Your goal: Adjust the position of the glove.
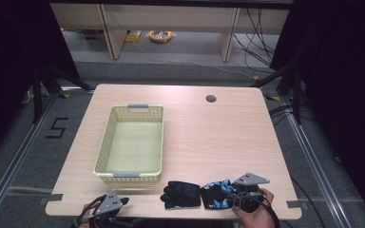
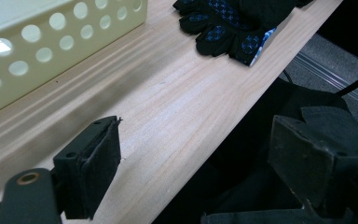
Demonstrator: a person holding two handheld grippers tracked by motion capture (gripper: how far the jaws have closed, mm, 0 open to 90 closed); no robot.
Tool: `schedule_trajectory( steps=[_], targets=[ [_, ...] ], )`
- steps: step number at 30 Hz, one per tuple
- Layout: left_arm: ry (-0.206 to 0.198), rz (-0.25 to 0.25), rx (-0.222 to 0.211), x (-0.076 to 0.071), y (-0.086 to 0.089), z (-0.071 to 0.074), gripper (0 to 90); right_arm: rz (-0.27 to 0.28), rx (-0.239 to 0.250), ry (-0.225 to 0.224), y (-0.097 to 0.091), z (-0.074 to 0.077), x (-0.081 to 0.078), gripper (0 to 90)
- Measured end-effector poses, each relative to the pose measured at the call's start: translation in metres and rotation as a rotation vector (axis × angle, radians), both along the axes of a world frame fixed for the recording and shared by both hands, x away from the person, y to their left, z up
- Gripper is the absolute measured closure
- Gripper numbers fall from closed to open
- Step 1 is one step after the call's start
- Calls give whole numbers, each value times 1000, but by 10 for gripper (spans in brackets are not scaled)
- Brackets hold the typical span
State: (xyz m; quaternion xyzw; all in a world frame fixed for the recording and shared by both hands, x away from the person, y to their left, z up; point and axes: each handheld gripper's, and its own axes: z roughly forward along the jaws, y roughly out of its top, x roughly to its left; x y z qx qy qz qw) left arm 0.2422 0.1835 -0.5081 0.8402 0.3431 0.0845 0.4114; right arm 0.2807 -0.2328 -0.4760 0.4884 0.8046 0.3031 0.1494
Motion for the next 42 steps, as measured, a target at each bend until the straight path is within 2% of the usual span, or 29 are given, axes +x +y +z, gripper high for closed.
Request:
schedule_trajectory(
  steps=[2,7,8,9,12,15,21,23,24,27,29,30,31,32,33,35,37,38,39,40,41,42],
  targets=[
    [17,14,-4,-1,-1,-1,164,-24,-16,17,-4,-3,-1,514],
    [2,2,1,0,0,0,164,-49,-21,33,-5,-8,-2,472],
    [19,10,-6,-1,-1,-1,164,-51,-13,33,-4,-9,-2,465],
    [19,18,-21,-1,-2,-2,163,-69,-11,47,-2,-12,0,427],
    [6,7,-6,0,-1,-1,164,-81,-22,73,3,-17,1,396],
    [3,13,-14,0,-2,-2,164,-101,-28,82,6,-21,3,404],
    [3,14,-10,0,-1,-2,164,-90,-40,59,1,-22,4,436],
    [7,7,-7,0,-1,-1,164,-71,-59,49,1,-22,5,460],
    [15,14,12,0,-1,-2,164,-27,-63,50,2,-21,6,568],
    [8,22,14,0,-2,-2,164,25,-66,36,2,-20,9,711],
    [5,24,14,0,-2,-2,164,41,-65,36,2,-20,9,740],
    [8,20,15,0,-2,-2,165,73,-73,22,1,-20,11,795],
    [11,20,13,0,-1,-2,165,73,-73,22,1,-20,11,795],
    [-5,11,21,1,-1,-1,165,117,-73,4,0,-20,13,814],
    [-5,11,21,1,-1,-1,166,121,-68,19,0,-18,12,818],
    [12,13,-10,0,-2,-1,170,150,-54,-14,-2,-12,12,823],
    [-2,2,-7,1,-1,0,171,158,-47,-27,-3,-8,12,823],
    [16,19,-22,1,-3,1,174,154,-26,-37,-3,-3,11,824],
    [8,20,-75,2,-6,3,182,174,-6,-70,-3,8,9,825],
    [8,20,-75,2,-6,3,184,174,-6,-70,-3,8,9,825],
    [13,28,-103,5,-11,6,186,202,-5,-97,-2,18,6,824],
    [5,13,-106,7,-12,9,187,210,-3,-107,-1,21,5,825]
  ],
)
